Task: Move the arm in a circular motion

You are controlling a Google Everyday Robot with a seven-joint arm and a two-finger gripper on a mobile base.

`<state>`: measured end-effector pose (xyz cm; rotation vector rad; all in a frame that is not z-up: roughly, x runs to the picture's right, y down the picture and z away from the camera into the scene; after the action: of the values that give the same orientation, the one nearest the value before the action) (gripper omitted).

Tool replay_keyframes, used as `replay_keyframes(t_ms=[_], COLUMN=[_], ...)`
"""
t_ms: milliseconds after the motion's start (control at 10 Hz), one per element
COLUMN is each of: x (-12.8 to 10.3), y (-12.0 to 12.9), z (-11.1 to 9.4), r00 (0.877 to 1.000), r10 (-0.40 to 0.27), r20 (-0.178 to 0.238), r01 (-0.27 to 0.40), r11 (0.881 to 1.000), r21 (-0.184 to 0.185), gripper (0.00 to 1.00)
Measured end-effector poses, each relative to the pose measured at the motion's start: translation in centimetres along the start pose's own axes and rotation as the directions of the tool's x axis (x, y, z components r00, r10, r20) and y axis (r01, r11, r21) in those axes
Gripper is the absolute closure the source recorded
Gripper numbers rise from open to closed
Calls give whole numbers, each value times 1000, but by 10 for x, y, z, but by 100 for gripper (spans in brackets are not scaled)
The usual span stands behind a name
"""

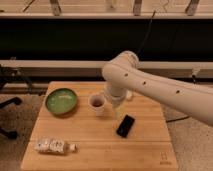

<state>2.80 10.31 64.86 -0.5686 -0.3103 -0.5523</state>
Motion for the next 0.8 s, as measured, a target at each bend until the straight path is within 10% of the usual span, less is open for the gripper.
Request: replay_keyframes(t_ms=[300, 800], x=[-16, 44], y=[48, 111], z=[-14, -28], r00=[1000, 997], r10=[-12, 71], r20=[9, -31], r01=[13, -72], r11=[1000, 996], r21=[-17, -52], gripper=[20, 20])
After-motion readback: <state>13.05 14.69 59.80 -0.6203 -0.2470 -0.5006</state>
